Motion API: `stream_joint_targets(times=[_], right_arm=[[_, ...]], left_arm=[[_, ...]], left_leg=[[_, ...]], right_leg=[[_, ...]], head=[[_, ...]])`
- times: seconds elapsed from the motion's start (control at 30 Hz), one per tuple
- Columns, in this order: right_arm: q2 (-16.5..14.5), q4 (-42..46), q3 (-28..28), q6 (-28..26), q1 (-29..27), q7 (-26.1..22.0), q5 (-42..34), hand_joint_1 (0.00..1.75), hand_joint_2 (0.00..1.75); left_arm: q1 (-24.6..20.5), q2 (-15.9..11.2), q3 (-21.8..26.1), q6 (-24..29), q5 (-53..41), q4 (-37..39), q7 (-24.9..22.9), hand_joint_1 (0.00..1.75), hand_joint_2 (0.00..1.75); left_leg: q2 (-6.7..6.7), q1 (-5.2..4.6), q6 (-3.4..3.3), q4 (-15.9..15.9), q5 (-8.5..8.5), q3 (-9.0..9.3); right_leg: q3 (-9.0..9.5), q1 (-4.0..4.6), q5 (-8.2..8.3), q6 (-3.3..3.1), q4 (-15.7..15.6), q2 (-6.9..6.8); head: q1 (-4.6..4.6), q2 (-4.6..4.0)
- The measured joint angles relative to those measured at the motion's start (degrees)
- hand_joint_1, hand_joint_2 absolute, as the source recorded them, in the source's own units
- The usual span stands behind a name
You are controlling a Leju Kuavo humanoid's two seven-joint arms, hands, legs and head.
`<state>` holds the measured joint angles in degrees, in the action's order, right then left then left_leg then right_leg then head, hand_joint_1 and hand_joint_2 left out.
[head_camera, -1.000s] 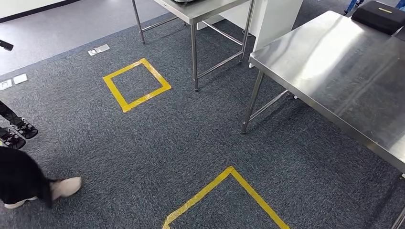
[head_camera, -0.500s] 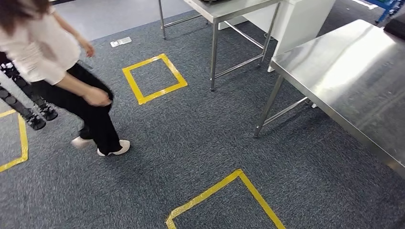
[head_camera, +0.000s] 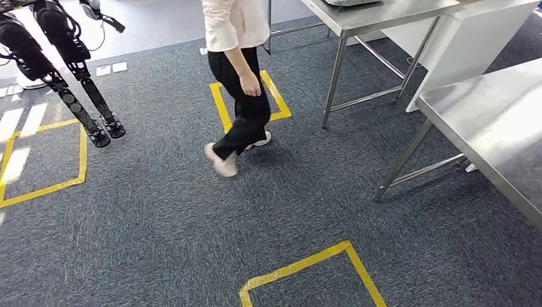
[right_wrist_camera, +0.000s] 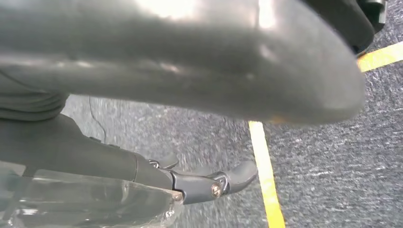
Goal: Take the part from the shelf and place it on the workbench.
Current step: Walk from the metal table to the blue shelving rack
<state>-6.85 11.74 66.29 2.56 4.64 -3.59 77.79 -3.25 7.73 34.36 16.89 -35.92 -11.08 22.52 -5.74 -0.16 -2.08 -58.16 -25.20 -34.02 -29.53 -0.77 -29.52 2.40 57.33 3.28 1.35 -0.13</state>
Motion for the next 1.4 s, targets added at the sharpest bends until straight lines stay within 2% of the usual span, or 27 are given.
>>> stream_joint_targets(times=[0.07, 0.13, 0.2, 0.23, 0.27, 0.3, 0.33, 0.37, 0.43, 0.5, 0.57, 0.63, 0.67, 0.73, 0.77, 0.8, 0.83, 0.87, 0.93, 1.0, 1.07, 1.1, 1.17, 1.23, 1.3, 1.33, 1.4], right_arm=[[0.0, 0.0, 0.0, 0.0, 0.1, 0.0, 0.0, 0.00, 0.00], [-0.1, 0.0, 0.0, 0.0, 0.2, 0.0, -0.1, 0.00, 0.00], [-0.1, 0.0, 0.0, 0.0, 0.0, 0.0, -0.1, 0.00, 0.00], [-0.1, 0.0, 0.0, 0.0, -0.1, -0.1, -0.1, 0.00, 0.00], [-0.1, 0.0, 0.0, 0.0, -0.2, -0.1, -0.1, 0.00, 0.00], [-0.1, 0.0, 0.0, 0.0, -0.2, -0.1, -0.1, 0.00, 0.00], [-0.1, 0.0, 0.0, 0.0, -0.1, -0.1, -0.1, 0.00, 0.00], [-0.1, 0.0, 0.0, 0.0, -0.1, -0.1, -0.1, 0.00, 0.00], [-0.1, 0.0, 0.0, 0.0, 0.0, -0.1, -0.1, 0.00, 0.00], [-0.1, 0.0, -0.1, 0.1, 0.0, -0.1, 0.0, 0.00, 0.00], [0.0, 0.0, -0.2, 0.2, 0.2, -0.1, 0.1, 0.00, 0.00], [0.0, 0.0, -0.3, 0.3, 0.5, -0.1, 0.2, 0.00, 0.00], [0.0, 0.0, -0.4, 0.4, 0.5, -0.1, 0.3, 0.00, 0.00], [0.0, 0.0, -0.5, 0.5, 0.4, -0.1, 0.4, 0.00, 0.00], [0.0, 0.0, -0.5, 0.5, 0.3, -0.1, 0.4, 0.00, 0.00], [0.0, 0.0, -0.6, 0.5, 0.2, -0.1, 0.4, 0.00, 0.00], [0.0, 0.0, -0.6, 0.5, 0.1, -0.1, 0.4, 0.00, 0.00], [0.0, 0.0, -0.6, 0.5, 0.1, -0.1, 0.4, 0.00, 0.00], [0.1, 0.0, -0.6, 0.5, 0.1, -0.1, 0.4, 0.00, 0.00], [0.2, 0.0, -0.6, 0.5, 0.2, -0.1, 0.4, 0.00, 0.00], [0.2, 0.0, -0.7, 0.5, 0.3, -0.1, 0.4, 0.00, 0.00], [0.2, 0.0, -0.7, 0.5, 0.4, -0.1, 0.4, 0.00, 0.00], [0.1, 0.0, -0.7, 0.5, 0.4, -0.1, 0.4, 0.00, 0.00], [0.1, 0.0, -0.7, 0.5, 0.3, -0.1, 0.4, 0.00, 0.00], [0.1, 0.0, -0.7, 0.5, 0.1, -0.1, 0.4, 0.00, 0.00], [0.1, 0.0, -0.7, 0.5, 0.1, -0.1, 0.4, 0.00, 0.00], [0.1, 0.0, -0.7, 0.5, 0.2, -0.1, 0.4, 0.00, 0.00]], left_arm=[[0.2, 0.0, 0.0, 0.0, 0.0, 0.0, 0.0, 0.00, 0.00], [0.3, 0.0, 0.0, 0.0, 0.0, 0.0, 0.0, 0.00, 0.00], [0.2, 0.0, 0.0, 0.0, 0.0, 0.0, 0.0, 0.00, 0.00], [0.1, 0.0, 0.0, 0.0, -0.1, 0.0, 0.0, 0.00, 0.00], [0.2, 0.1, 0.0, 0.0, -0.1, 0.0, 0.0, 0.00, 0.00], [0.2, 0.1, 0.0, 0.0, -0.1, 0.0, 0.0, 0.00, 0.00], [0.3, 0.1, 0.0, 0.0, -0.1, 0.0, 0.0, 0.00, 0.00], [0.3, 0.1, 0.0, 0.0, -0.1, 0.0, 0.0, 0.00, 0.00], [0.1, 0.0, 0.0, 0.0, -0.1, 0.0, 0.0, 0.00, 0.00], [-0.1, 0.1, 0.0, 0.0, -0.1, 0.0, -0.1, 0.00, 0.00], [-0.1, 0.1, 0.0, 0.0, -0.1, 0.0, -0.1, 0.00, 0.00], [0.0, 0.0, 0.0, 0.0, 0.0, 0.0, -0.2, 0.00, 0.00], [-0.1, 0.0, 0.0, 0.0, 0.0, 0.0, -0.2, 0.00, 0.00], [-0.2, 0.0, 0.0, 0.0, 0.0, 0.0, -0.2, 0.00, 0.00], [-0.3, 0.0, 0.0, 0.0, 0.0, 0.0, -0.2, 0.00, 0.00], [-0.2, 0.0, 0.0, 0.0, 0.0, 0.0, -0.2, 0.00, 0.00], [-0.2, 0.0, 0.0, 0.0, 0.0, 0.0, -0.2, 0.00, 0.00], [-0.1, 0.0, 0.0, 0.0, 0.0, 0.0, -0.2, 0.00, 0.00], [-0.1, 0.0, 0.0, 0.0, 0.0, 0.0, -0.2, 0.00, 0.00], [-0.1, 0.0, 0.1, 0.0, 0.0, 0.0, -0.2, 0.00, 0.00], [0.0, 0.0, 0.1, 0.0, 0.0, 0.0, -0.2, 0.00, 0.00], [0.1, 0.0, 0.1, 0.0, 0.0, 0.0, -0.2, 0.00, 0.00], [0.2, -0.1, 0.1, 0.0, 0.0, 0.0, -0.2, 0.00, 0.00], [0.1, 0.0, 0.1, 0.0, 0.0, 0.0, -0.2, 0.00, 0.00], [0.0, 0.0, 0.1, 0.0, 0.0, 0.0, -0.2, 0.00, 0.00], [0.1, 0.0, 0.1, 0.0, 0.0, 0.0, -0.3, 0.00, 0.00], [0.1, 0.0, 0.1, 0.0, 0.0, 0.0, -0.3, 0.00, 0.00]], left_leg=[[-0.57, 0.24, 0.62, -0.1, 0.05, -0.27], [1.20, 0.35, 1.13, -2.1, -1.39, -1.31], [3.90, 0.47, 1.61, -8.2, -5.07, -4.08], [4.49, 0.64, 1.85, -11.8, -6.81, -5.76], [4.79, 0.83, 2.07, -14.7, -7.84, -7.07], [4.98, 1.02, 2.24, -15.8, -7.80, -7.52], [5.23, 1.18, 2.35, -14.7, -6.77, -6.90], [5.77, 1.32, 2.40, -11.7, -5.08, -5.28], [8.13, 1.28, 2.27, -4.5, -2.36, -1.35], [9.28, 0.91, 1.79, -1.1, -1.67, 0.37], [8.03, 0.49, 1.03, -0.8, -1.55, 0.32], [6.92, 0.41, 0.12, -0.2, -1.09, 0.54], [6.41, 0.51, -0.31, 0.1, -0.84, 0.65], [5.17, 0.54, -0.73, 0.2, -0.64, 0.53], [4.41, 0.50, -0.79, 0.2, -0.61, 0.49], [3.63, 0.46, -0.79, 0.2, -0.60, 0.48], [2.87, 0.43, -0.79, 0.1, -0.58, 0.52], [2.11, 0.43, -0.75, 0.1, -0.57, 0.58], [0.74, 0.35, -0.48, 0.0, -0.57, 0.63], [-0.32, 0.22, 0.11, -0.1, -0.56, 0.47], [-1.14, 0.36, 0.86, -0.1, -0.43, 0.17], [-1.22, 0.52, 1.14, -0.2, -0.48, -0.02], [0.66, 0.53, 1.61, -2.7, -2.17, -1.18], [3.58, 0.48, 1.99, -9.2, -5.99, -4.16], [4.76, 0.69, 2.30, -15.1, -8.40, -6.91], [5.06, 0.77, 2.36, -15.6, -8.15, -7.01], [6.06, 0.80, 2.20, -10.3, -5.20, -3.92]], right_leg=[[0.34, 0.01, 0.34, -0.92, -0.1, -0.99], [0.65, -0.25, 0.72, -1.82, -0.4, -2.09], [0.61, -0.15, 0.82, -2.43, -0.5, -3.44], [0.59, 0.00, 0.78, -2.59, -0.4, -4.19], [0.57, 0.12, 0.74, -2.63, -0.4, -4.97], [0.56, 0.19, 0.68, -2.67, -0.4, -5.69], [0.59, 0.20, 0.63, -2.69, -0.4, -6.29], [0.67, 0.20, 0.54, -2.66, -0.4, -6.87], [0.77, 0.47, 0.21, -2.27, -0.4, -7.89], [0.79, 0.86, -0.18, -1.65, -0.3, -8.81], [1.08, 1.04, -0.40, -1.01, -0.3, -9.74], [0.77, 0.86, -1.37, -0.54, 1.0, -8.45], [-0.31, 0.74, -2.58, -0.56, 3.4, -7.00], [-4.09, 0.46, -5.70, -0.89, 10.9, -4.38], [-5.95, 0.41, -6.77, -0.88, 14.4, -3.89], [-7.04, 0.36, -6.96, -0.64, 16.3, -3.68], [-7.05, 0.31, -6.19, -0.21, 15.8, -3.50], [-6.02, 0.19, -4.66, 0.29, 13.2, -3.22], [-2.77, -0.14, -1.27, 0.97, 5.3, -1.36], [-1.13, -0.21, 0.37, 0.53, 0.9, 0.10], [-0.82, -0.03, 0.73, -0.53, 0.4, -0.44], [-0.64, -0.14, 0.91, -1.01, 0.3, -0.94], [-0.45, -0.45, 1.31, -1.87, -0.1, -2.11], [-0.48, -0.23, 1.34, -2.43, -0.2, -3.47], [-0.52, 0.10, 1.19, -2.70, -0.2, -5.05], [-0.53, 0.19, 1.13, -2.77, -0.2, -5.80], [-0.44, 0.23, 1.03, -2.77, -0.2, -7.02]], head=[[0.05, 0.00], [0.22, 0.00], [0.44, 0.00], [0.50, 0.00], [0.49, 0.00], [0.51, 0.00], [0.52, 0.00], [0.52, 0.00], [0.55, 0.00], [0.40, 0.00], [0.25, 0.00], [0.22, 0.00], [0.20, 0.00], [0.08, 0.00], [0.05, 0.00], [0.04, 0.00], [0.02, 0.00], [0.03, 0.00], [-0.03, 0.00], [-0.01, 0.00], [0.07, 0.00], [0.09, 0.00], [0.37, 0.00], [0.74, 0.00], [0.83, 0.00], [0.84, 0.00], [0.86, 0.00]])
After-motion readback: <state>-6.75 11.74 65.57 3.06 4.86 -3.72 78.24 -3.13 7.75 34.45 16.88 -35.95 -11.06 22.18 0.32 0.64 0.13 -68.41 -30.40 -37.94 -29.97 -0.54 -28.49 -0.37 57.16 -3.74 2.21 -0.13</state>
